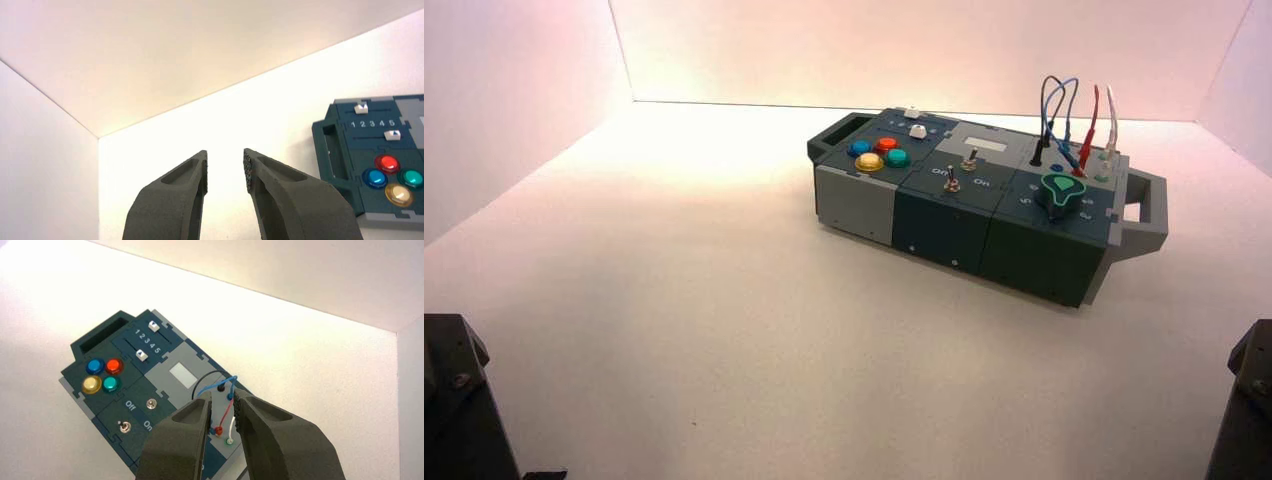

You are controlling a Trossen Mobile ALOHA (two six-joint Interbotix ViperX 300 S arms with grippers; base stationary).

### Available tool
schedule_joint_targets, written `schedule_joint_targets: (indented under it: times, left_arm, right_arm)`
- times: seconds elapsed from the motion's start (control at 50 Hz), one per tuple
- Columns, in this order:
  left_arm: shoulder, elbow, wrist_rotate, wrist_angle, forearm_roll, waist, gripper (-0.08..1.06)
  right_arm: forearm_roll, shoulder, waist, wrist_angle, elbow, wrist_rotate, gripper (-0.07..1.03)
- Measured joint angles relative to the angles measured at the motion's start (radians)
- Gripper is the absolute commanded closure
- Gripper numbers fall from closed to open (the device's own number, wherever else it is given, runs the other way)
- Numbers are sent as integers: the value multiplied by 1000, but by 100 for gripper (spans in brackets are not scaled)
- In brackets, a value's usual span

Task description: Pull the red wire.

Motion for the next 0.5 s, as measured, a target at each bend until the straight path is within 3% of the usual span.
schedule_joint_targets:
  times: [0.5]
  left_arm:
    - [12,3,0,-2,0,0,57]
  right_arm:
    - [2,6,0,0,3,-2,70]
